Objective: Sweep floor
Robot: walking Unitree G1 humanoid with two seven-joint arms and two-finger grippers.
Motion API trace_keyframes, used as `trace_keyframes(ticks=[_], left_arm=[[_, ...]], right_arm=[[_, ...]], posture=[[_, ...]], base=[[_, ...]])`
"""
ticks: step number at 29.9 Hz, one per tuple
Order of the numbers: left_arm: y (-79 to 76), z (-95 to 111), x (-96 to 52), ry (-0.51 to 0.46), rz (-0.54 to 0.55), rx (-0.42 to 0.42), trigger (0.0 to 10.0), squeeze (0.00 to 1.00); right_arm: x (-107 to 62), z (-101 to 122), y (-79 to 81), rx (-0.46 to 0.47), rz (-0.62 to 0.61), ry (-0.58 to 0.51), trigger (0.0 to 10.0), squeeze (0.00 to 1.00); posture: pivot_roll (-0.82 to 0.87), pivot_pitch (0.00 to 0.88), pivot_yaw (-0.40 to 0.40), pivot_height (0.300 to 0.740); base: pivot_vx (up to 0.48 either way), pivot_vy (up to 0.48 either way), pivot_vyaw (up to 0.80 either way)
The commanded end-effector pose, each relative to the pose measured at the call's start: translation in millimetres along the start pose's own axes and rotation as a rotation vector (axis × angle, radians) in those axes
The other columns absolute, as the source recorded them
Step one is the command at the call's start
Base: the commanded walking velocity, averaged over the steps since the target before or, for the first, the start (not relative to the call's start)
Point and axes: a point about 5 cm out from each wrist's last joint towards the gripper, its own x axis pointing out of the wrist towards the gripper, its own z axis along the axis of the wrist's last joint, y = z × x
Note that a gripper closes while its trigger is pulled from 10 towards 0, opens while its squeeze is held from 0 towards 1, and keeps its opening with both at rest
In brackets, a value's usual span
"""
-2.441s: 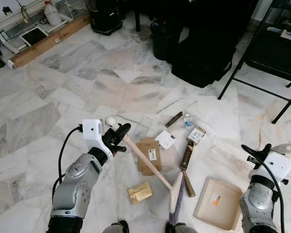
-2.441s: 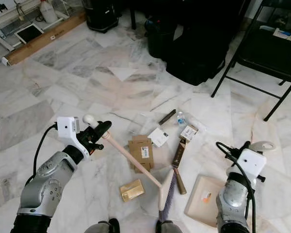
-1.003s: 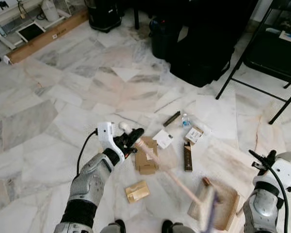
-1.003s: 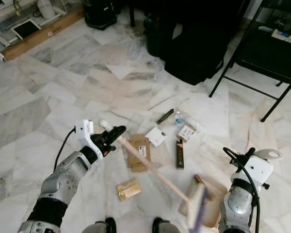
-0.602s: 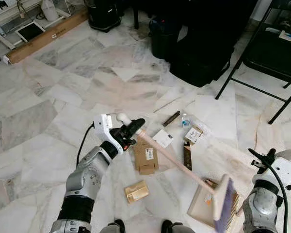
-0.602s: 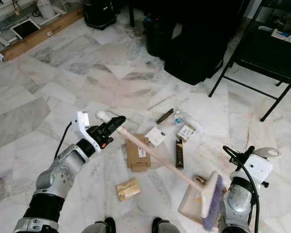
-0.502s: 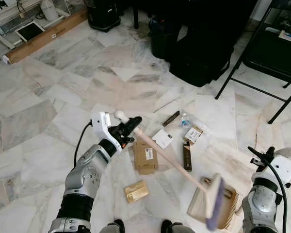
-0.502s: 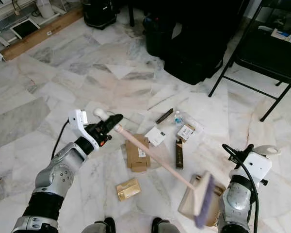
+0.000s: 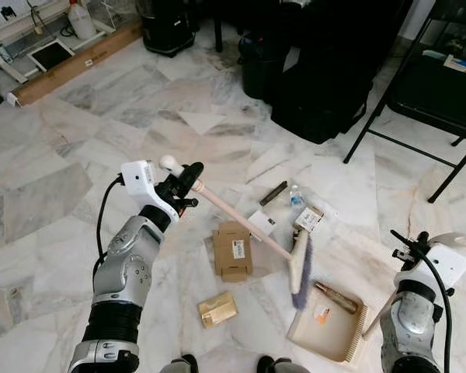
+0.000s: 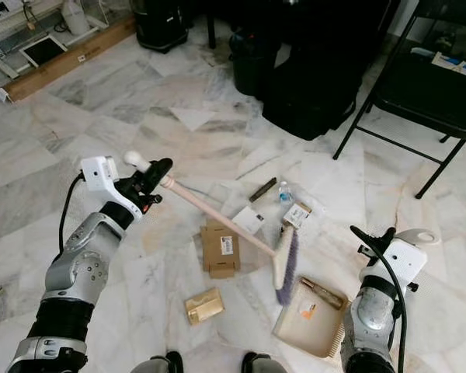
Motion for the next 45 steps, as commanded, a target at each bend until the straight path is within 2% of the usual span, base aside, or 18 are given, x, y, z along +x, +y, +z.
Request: trace_keyframes(ticks=[1,18,24,37,45], left_arm=[[-0.7,7.3,3.4,-0.042,0.001,0.005,10.0,0.0],[-7.6,-1.5,7.8,-0.028,-0.02,0.026,10.0,0.0],[-11.9,-10.7,4.5,-0.006,-0.036,0.016,10.0,0.0],[-18.1,-18.9,3.2,0.014,-0.053,0.005,10.0,0.0],[-16.8,-16.5,1.6,-0.002,-0.032,0.043,10.0,0.0]], right_arm=[[-27.2,-32.9,18.6,0.048,0.053,0.189,10.0,0.0],[-18.2,-18.4,33.0,0.138,0.098,0.131,10.0,0.0],[-10.6,-3.2,38.9,0.191,0.108,0.054,10.0,0.0],[-11.3,3.9,37.3,0.226,0.136,-0.001,10.0,0.0],[-7.3,18.6,37.6,0.261,0.135,-0.075,10.0,0.0]], posture=[[0.11,0.129,0.106,0.74],[0.09,0.097,0.108,0.74],[0.09,0.086,0.107,0.74],[0.08,0.072,0.101,0.74],[0.06,0.064,0.1,0.74]], base=[[0.0,0.0,0.0],[0.0,0.0,0.0],[0.0,0.0,0.0],[0.0,0.0,0.0],[0.0,0.0,0.0]])
